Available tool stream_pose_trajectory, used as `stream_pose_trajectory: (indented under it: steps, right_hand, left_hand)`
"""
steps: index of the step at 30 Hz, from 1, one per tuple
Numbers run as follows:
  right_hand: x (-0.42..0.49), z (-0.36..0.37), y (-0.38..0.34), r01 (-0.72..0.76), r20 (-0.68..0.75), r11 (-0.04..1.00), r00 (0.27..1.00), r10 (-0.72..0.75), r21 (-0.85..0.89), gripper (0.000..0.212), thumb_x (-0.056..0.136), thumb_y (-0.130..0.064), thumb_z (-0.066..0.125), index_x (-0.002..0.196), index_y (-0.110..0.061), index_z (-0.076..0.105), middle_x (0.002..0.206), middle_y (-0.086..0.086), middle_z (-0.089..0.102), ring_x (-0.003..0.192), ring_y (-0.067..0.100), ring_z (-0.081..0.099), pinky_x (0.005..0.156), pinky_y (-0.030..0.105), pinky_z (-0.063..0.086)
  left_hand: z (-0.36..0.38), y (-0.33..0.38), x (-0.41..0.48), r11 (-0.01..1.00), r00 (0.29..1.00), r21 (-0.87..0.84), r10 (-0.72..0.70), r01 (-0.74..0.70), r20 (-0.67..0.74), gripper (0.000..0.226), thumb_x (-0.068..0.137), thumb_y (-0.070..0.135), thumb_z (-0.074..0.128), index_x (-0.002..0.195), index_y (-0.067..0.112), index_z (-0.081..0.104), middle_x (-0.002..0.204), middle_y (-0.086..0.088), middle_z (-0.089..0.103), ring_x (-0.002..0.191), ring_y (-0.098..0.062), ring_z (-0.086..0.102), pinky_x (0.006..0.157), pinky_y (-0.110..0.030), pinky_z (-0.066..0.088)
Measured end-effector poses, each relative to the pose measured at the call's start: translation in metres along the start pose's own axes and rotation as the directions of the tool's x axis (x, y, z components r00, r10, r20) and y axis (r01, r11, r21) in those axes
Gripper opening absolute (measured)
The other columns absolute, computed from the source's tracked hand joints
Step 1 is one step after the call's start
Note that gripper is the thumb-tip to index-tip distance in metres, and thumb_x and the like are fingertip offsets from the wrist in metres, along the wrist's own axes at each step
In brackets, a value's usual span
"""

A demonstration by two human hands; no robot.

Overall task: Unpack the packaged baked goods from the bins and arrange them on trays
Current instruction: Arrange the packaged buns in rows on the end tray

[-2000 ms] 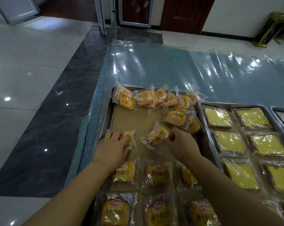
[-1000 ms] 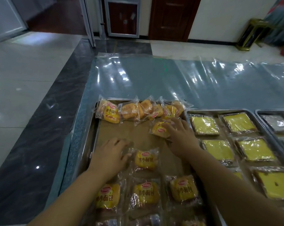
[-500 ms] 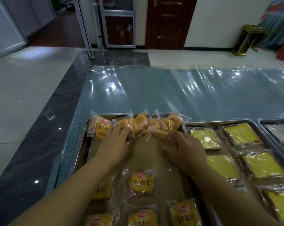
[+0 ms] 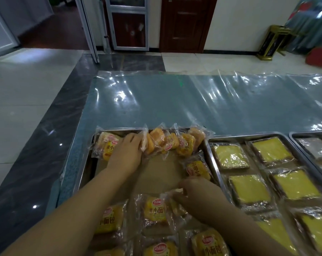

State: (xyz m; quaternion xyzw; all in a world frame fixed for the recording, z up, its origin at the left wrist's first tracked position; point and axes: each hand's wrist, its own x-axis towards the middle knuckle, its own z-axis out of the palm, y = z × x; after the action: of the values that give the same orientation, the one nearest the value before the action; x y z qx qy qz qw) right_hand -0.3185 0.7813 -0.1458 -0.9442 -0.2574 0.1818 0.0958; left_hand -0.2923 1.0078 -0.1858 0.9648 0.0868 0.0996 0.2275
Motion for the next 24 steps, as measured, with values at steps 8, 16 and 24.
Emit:
stream_pose_trajectory:
  steps: [8,16,24]
  right_hand:
    - [-0.012,0.039,0.018,0.006,0.086,0.998,0.996,-0.001,-0.062,0.05,0.087,-0.051,0.047,0.134,-0.038,0.035,0.143,-0.002,0.028,0.127,0.022,0.031,0.095,0.035,0.042]
    - [-0.023,0.048,0.016,-0.246,-0.052,0.949,0.969,0.24,-0.199,0.043,0.087,-0.052,0.046,0.125,-0.03,0.043,0.127,0.002,0.041,0.115,0.026,0.04,0.088,0.039,0.042]
    - [-0.019,0.046,0.011,-0.236,-0.155,0.962,0.964,0.215,-0.136,0.044,0.087,-0.052,0.047,0.125,-0.029,0.044,0.125,-0.001,0.045,0.114,0.021,0.041,0.088,0.036,0.044]
  left_hand:
    - [-0.026,0.006,-0.053,0.897,0.976,-0.437,-0.146,0.062,-0.162,0.037,0.096,0.033,0.041,0.133,0.031,0.04,0.126,0.009,0.043,0.106,-0.004,0.044,0.085,-0.023,0.039]
    - [-0.034,-0.011,-0.076,0.483,0.882,-0.786,-0.442,0.387,0.162,0.015,0.094,0.019,0.051,0.094,0.034,0.052,0.111,0.0,0.062,0.098,-0.02,0.062,0.078,-0.046,0.055]
    - [-0.036,-0.045,-0.069,0.69,0.91,-0.595,-0.275,0.412,0.311,0.018,0.093,0.018,0.053,0.102,0.034,0.055,0.107,0.005,0.063,0.09,-0.008,0.061,0.066,-0.023,0.05]
